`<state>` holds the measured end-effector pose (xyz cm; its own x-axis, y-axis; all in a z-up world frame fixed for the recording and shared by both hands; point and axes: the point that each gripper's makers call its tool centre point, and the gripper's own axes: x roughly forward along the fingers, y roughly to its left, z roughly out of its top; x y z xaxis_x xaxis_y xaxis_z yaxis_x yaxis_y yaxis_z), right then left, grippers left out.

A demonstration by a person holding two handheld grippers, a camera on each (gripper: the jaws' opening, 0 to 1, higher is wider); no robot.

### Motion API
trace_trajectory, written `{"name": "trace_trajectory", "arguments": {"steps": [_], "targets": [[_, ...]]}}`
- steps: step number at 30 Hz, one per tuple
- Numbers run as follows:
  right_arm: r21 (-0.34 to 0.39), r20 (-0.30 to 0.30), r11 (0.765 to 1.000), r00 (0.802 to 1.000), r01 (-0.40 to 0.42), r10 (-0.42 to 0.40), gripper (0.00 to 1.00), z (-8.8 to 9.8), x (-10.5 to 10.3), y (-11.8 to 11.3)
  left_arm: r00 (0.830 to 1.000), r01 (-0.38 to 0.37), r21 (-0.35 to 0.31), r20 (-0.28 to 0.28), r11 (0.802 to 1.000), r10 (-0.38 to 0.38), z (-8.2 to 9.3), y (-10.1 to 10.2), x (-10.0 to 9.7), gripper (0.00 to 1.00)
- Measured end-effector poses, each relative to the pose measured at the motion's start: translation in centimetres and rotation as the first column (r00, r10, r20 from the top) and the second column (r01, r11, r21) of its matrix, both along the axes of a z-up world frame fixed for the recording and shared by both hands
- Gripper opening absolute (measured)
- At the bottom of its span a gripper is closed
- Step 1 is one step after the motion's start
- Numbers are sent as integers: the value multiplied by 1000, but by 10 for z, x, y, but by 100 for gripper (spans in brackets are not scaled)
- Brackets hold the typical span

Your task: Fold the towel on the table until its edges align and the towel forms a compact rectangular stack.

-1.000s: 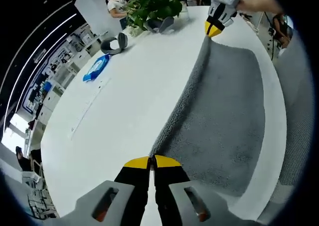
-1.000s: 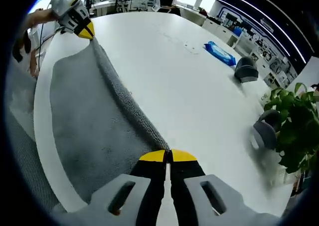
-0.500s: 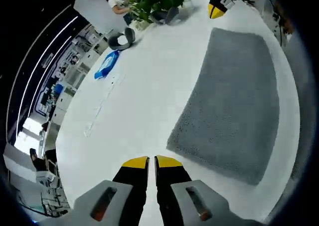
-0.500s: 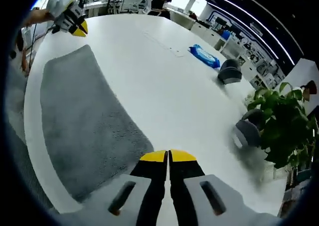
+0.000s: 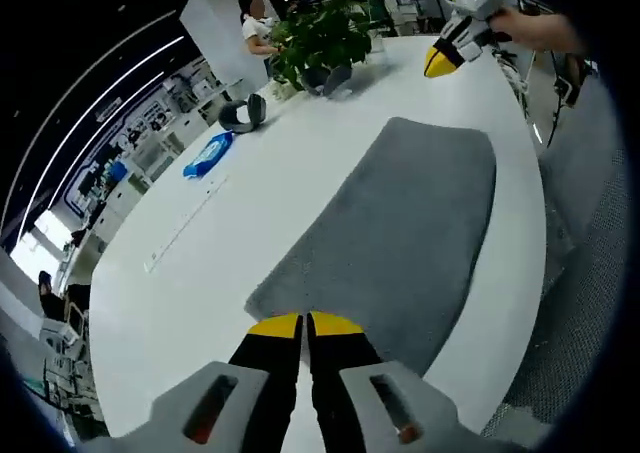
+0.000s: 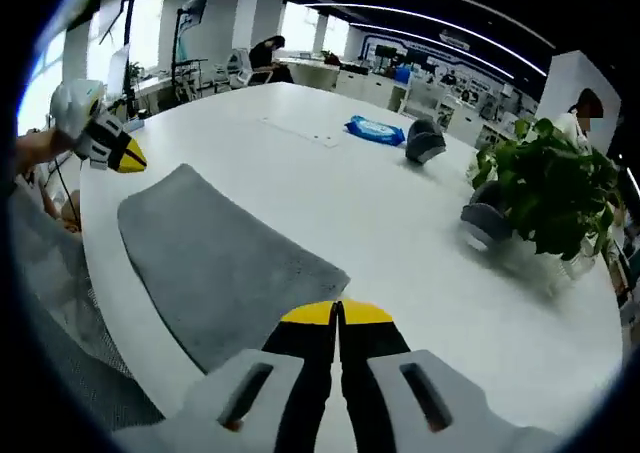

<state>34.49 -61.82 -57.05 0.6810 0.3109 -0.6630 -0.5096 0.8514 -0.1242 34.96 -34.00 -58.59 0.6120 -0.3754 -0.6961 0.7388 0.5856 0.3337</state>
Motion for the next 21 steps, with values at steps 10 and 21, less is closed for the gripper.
{"name": "trace_trajectory", "arguments": {"steps": [10,21], "targets": [[-82,-58,981,984,-175,171,0,-33,-51,39,998,27,-27,-57,999,-29,-32,-27,-40,2],[-132,-103,915,923,-381,370,0,-50,-62,67,975,221,174,-47,960,-216,-49,-44,-55,3]]}}
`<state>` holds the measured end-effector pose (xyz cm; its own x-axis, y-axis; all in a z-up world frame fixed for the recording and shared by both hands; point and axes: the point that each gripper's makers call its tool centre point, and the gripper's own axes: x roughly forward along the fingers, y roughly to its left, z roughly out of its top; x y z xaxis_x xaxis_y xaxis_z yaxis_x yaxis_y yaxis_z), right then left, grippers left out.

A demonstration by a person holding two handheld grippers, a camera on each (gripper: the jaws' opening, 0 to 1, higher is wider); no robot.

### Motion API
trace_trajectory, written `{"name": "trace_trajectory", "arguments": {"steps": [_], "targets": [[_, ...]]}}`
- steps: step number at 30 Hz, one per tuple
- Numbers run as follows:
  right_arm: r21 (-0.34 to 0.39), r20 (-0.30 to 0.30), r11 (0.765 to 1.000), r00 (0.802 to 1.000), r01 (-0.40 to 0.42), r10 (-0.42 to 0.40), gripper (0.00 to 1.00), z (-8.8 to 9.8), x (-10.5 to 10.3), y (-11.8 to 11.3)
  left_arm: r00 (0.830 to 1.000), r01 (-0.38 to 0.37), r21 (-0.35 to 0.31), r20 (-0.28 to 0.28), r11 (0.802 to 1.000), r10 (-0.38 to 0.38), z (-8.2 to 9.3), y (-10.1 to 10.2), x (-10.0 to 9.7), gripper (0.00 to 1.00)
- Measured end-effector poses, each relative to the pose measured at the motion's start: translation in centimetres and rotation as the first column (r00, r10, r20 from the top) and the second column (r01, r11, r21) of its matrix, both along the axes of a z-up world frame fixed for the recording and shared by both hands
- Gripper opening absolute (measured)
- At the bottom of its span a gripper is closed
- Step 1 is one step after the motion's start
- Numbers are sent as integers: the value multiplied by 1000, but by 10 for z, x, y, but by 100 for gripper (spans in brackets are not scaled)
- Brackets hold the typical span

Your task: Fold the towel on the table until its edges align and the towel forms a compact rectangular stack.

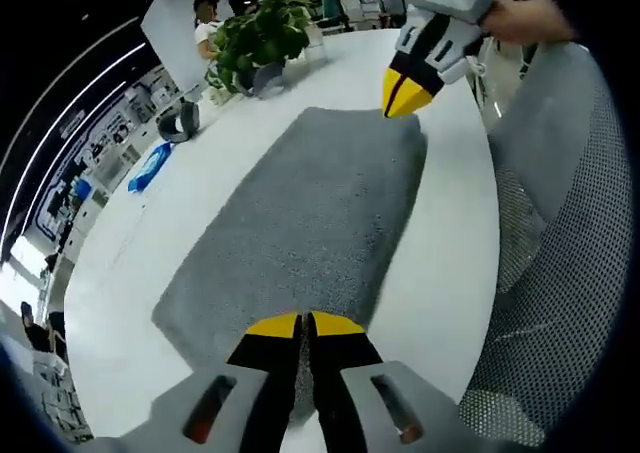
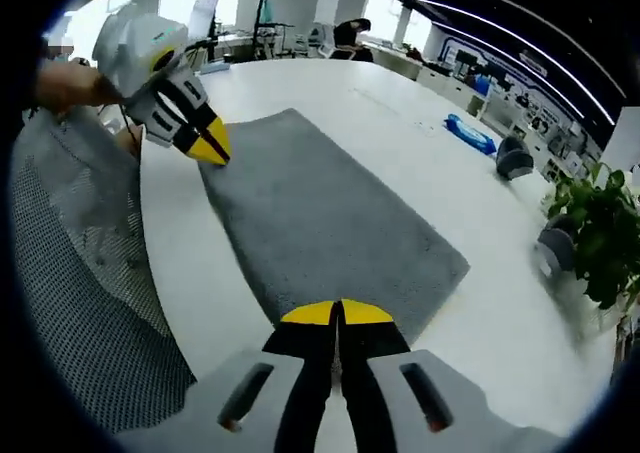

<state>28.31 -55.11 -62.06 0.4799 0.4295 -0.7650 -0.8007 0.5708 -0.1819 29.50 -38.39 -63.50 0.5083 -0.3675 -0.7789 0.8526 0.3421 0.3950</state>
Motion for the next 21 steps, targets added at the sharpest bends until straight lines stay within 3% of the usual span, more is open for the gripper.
{"name": "trace_trajectory", "arguments": {"steps": [2,3,4,5,6,7,8,9,12,15,17,19,21], "targets": [[28,-75,998,996,-52,54,0,-12,-13,8,998,61,69,-10,996,-60,-12,0,-5,3],[0,-134,997,988,-75,74,0,-22,-22,7,998,70,92,-12,993,-69,-16,0,-6,3],[-25,-141,996,987,-83,79,0,-25,-23,5,998,69,95,-4,993,-69,-16,0,-5,3],[-133,-165,981,979,-140,117,0,-39,-30,-6,997,71,95,6,993,-72,-15,-1,-3,2],[-160,-177,975,976,-155,126,0,-43,-32,-8,998,63,93,2,994,-63,-15,-1,-3,2],[-253,-204,946,967,-204,154,0,-52,-38,-19,998,61,94,2,994,-61,-15,1,-3,2],[-179,-108,942,957,-286,270,0,-44,-32,6,998,65,97,4,993,-66,-15,1,-4,2],[-225,-166,947,967,-230,195,0,-47,-39,-5,997,72,102,6,992,-73,-16,2,-4,2],[-178,-150,966,975,-188,163,0,-40,-30,-6,998,69,96,4,993,-70,-16,2,-3,2],[-10,-108,998,992,-63,62,0,-20,-17,4,998,57,81,-2,995,-57,-16,3,-3,2],[25,-44,1000,999,5,-4,0,-7,-2,0,999,45,69,-7,997,-44,-17,3,-3,1],[-7,28,999,999,38,-38,0,0,11,-9,999,44,62,-10,997,-43,-16,3,-3,1],[-24,4,998,998,55,-55,0,-7,12,-13,999,41,58,-14,997,-41,-17,3,-3,1]]}}
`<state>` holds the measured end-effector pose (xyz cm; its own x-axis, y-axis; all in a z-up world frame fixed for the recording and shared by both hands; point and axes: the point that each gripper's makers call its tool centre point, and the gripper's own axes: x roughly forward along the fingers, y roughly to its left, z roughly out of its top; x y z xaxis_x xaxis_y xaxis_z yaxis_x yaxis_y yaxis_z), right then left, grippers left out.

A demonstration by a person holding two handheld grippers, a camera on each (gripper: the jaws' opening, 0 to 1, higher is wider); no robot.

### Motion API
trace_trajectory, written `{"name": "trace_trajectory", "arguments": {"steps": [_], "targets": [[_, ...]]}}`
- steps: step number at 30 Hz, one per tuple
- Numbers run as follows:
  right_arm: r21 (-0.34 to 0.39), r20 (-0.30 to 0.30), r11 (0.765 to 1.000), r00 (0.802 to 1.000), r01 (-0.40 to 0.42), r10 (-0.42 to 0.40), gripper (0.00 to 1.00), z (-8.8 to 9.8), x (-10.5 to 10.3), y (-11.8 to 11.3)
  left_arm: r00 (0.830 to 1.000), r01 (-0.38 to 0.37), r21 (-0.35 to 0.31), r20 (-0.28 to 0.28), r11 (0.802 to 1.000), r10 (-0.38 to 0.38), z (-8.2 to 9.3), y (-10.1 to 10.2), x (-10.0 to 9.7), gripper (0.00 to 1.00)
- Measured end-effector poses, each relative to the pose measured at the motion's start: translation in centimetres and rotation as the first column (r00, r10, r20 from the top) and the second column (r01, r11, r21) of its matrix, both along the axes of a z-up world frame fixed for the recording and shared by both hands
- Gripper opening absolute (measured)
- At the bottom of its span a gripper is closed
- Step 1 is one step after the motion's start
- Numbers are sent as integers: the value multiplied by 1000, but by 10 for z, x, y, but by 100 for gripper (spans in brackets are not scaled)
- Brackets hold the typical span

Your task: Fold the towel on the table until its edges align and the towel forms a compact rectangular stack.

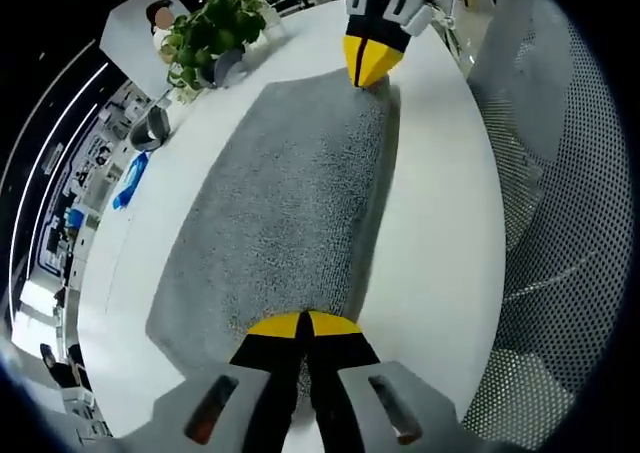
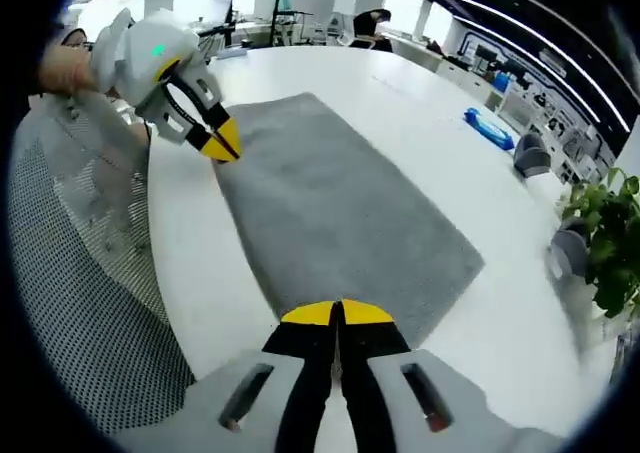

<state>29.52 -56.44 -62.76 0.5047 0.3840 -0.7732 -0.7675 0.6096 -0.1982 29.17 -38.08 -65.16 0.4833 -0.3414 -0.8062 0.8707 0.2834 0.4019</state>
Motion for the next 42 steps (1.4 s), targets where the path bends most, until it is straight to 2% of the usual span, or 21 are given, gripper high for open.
{"name": "trace_trajectory", "arguments": {"steps": [1,2,3,5,7,11,13,15,20,23,26,29,30,31,32,33,34,36,37,39,42], "targets": [[-2,-36,1000,999,16,-16,0,-7,-3,-2,1000,-3,-1,-2,1000,3,0,0,0,1],[-29,-113,999,993,15,-18,0,-19,-14,-3,1000,-8,-1,-4,1000,8,0,0,1,1],[-51,-140,999,990,11,-18,0,-25,-18,-5,1000,-11,1,-5,1000,11,0,0,1,1],[-103,-132,994,991,-36,22,0,-32,-20,-5,1000,-15,7,-4,1000,15,0,-1,1,1],[-92,-111,995,994,-24,14,0,-28,-18,-3,1000,-8,26,3,1000,8,-1,-1,1,1],[27,-194,993,975,119,-111,0,-30,-20,-4,996,66,89,47,994,-70,-1,-2,0,1],[69,-247,987,961,146,-125,0,-30,-28,-1,995,75,111,58,991,-82,0,-1,0,1],[93,-265,985,957,148,-119,0,-30,-32,2,991,95,166,78,982,-109,1,2,4,1],[108,-289,983,951,152,-115,0,-31,-38,6,991,54,122,115,991,-68,13,-1,11,1],[104,-293,988,953,116,-81,0,-30,-41,12,990,60,-24,128,998,-57,29,-22,8,1],[77,-270,997,963,-3,24,0,-30,-47,21,986,148,-129,99,981,-136,36,-51,-8,1],[87,-285,996,957,-27,51,0,-30,-54,32,979,200,-90,60,976,-195,24,-59,-21,1],[120,-305,991,948,-53,88,0,-30,-60,43,967,256,-46,28,966,-255,11,-63,-30,1],[128,-309,990,946,-63,100,0,-30,-62,45,964,267,-40,19,963,-266,9,-63,-32,1],[144,-314,984,938,-106,147,0,-30,-67,55,953,285,-26,-95,958,-286,-11,-60,-47,1],[134,-309,983,937,-128,164,0,-30,-68,56,963,239,-10,-124,971,-238,-16,-53,-48,1],[107,-286,981,940,-164,188,0,-30,-68,56,948,318,-6,-32,948,-318,-4,-58,-38,1],[125,-291,976,933,-181,210,0,-30,-73,62,975,203,-48,-77,978,-207,-6,-52,-36,1],[134,-295,973,930,-186,219,0,-30,-75,64,979,182,-66,-84,981,-187,-6,-51,-36,1],[148,-303,969,923,-199,236,0,-30,-78,69,975,211,-36,-62,977,-213,-6,-50,-32,1],[153,-289,946,903,-285,318,0,-30,-85,81,974,227,15,-25,974,-227,-6,-47,-29,1]]}}
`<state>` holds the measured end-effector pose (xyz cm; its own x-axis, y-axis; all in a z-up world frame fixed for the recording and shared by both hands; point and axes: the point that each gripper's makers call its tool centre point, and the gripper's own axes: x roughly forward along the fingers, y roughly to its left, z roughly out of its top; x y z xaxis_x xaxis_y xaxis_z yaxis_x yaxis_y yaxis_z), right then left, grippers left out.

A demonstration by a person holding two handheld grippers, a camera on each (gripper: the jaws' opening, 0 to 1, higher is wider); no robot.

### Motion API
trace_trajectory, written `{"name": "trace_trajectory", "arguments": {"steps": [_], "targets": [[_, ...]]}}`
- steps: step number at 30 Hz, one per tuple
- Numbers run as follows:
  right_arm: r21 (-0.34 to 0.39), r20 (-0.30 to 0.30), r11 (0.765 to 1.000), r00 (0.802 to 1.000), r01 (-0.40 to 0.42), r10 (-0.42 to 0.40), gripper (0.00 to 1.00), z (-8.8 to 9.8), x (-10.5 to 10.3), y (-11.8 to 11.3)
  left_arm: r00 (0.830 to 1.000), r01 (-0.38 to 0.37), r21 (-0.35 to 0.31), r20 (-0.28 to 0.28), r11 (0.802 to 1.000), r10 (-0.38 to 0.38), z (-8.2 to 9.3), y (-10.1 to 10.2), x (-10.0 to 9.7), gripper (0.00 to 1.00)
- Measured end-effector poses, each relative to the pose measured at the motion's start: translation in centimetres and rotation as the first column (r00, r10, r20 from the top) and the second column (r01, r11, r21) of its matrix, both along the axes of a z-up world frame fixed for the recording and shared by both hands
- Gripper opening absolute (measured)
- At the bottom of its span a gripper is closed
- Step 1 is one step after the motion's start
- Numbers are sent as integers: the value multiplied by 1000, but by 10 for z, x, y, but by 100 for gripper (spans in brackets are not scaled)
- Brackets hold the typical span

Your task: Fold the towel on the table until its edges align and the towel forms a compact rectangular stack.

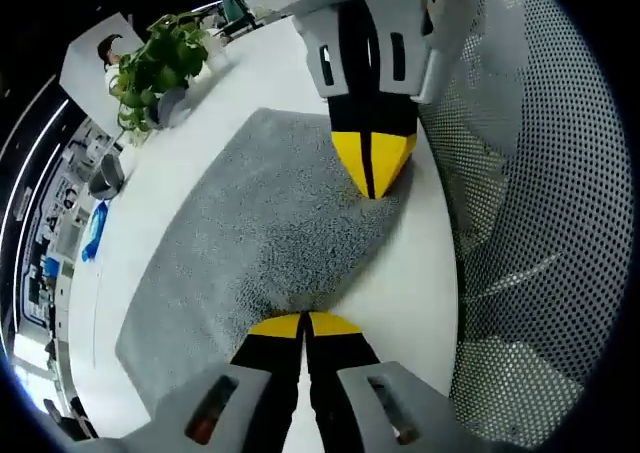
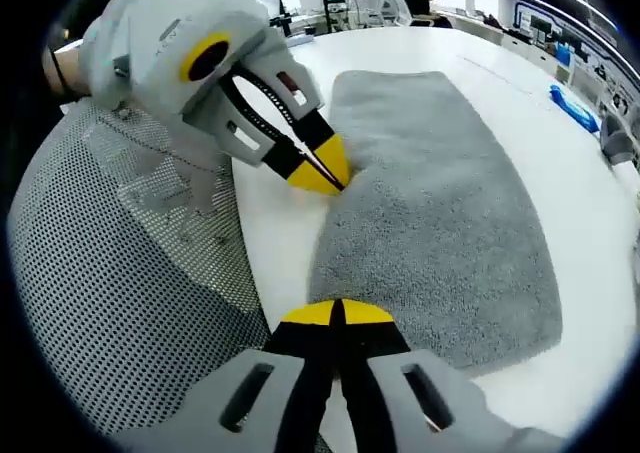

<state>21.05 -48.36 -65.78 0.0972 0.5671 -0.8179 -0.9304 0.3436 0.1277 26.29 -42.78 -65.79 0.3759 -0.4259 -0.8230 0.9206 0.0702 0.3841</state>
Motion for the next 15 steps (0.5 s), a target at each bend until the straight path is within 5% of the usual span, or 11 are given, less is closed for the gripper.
{"name": "trace_trajectory", "arguments": {"steps": [8,10,11,12,13,14,15], "targets": [[36,11,992,993,-121,121,0,3,-12,17,999,12,8,33,1000,-13,1,2,3,1],[91,-75,995,996,45,-38,0,13,0,14,1000,2,-4,28,1000,-2,1,2,3,1],[107,-72,992,995,70,-62,0,16,4,14,1000,-1,-5,28,1000,1,1,2,3,1],[165,33,973,985,159,-167,0,31,35,7,1000,1,-3,30,1000,-1,1,2,3,1],[169,63,970,980,176,-189,0,34,43,3,999,4,0,33,1000,-4,1,2,3,1],[146,162,956,947,253,-276,0,39,66,-16,999,6,1,35,1000,-6,1,2,3,1],[110,199,955,935,275,-293,0,36,72,-28,999,9,2,38,1000,-9,1,2,3,1]]}}
